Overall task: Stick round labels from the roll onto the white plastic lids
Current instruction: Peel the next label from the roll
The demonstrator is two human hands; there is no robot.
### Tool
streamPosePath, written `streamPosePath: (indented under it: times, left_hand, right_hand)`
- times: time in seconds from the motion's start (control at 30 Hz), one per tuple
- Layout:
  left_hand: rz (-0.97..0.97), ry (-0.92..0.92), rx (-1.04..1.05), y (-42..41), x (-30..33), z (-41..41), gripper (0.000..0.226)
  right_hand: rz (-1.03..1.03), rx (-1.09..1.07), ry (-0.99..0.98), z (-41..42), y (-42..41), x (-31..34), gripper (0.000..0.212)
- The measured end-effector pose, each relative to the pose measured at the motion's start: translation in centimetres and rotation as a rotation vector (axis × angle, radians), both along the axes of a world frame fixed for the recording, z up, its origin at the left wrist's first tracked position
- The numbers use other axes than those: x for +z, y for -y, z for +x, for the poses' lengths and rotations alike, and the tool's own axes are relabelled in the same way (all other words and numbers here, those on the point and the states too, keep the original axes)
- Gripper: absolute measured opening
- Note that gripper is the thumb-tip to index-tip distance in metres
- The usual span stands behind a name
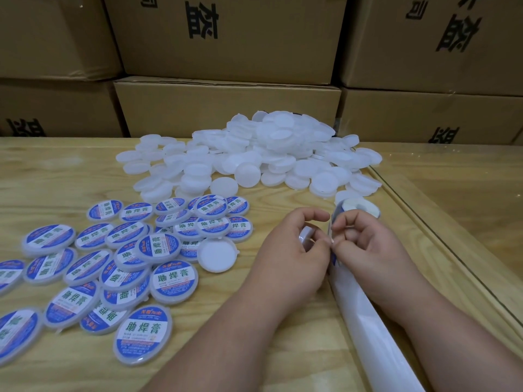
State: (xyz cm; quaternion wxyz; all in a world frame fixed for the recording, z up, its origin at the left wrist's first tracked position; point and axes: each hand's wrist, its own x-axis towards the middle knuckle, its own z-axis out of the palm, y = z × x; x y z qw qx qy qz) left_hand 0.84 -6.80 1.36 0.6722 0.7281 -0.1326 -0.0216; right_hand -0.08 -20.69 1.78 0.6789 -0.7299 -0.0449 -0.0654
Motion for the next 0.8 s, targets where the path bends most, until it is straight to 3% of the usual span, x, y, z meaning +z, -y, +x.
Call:
streamPosePath:
  times: [0.17, 0.37, 0.6, 0.8]
  left_hand:
    - [-0.032, 0.0, -0.041, -0.13, 0.02, -0.02, 0.026]
    - [0.004, 0.018, -0.043, -0.17, -0.09, 0.09, 0.028]
    - [0.04, 0.021, -0.038, -0.19, -0.27, 0.13, 0.032]
    - [0.04, 0.015, -0.023, -0.2, -0.39, 0.23, 0.034]
  right_hand:
    - [0.069, -0.01, 0.001, 0.23, 0.35, -0.21, 0.017]
    - [0.157, 0.073, -0.038, 0.4, 0.88, -0.23, 0.029]
    - [0.056, 0.128, -0.062, 0.19, 0.84, -0.07, 0.04]
    - [0.044, 0.131, -0.018, 0.26, 0.81, -0.3, 0.035]
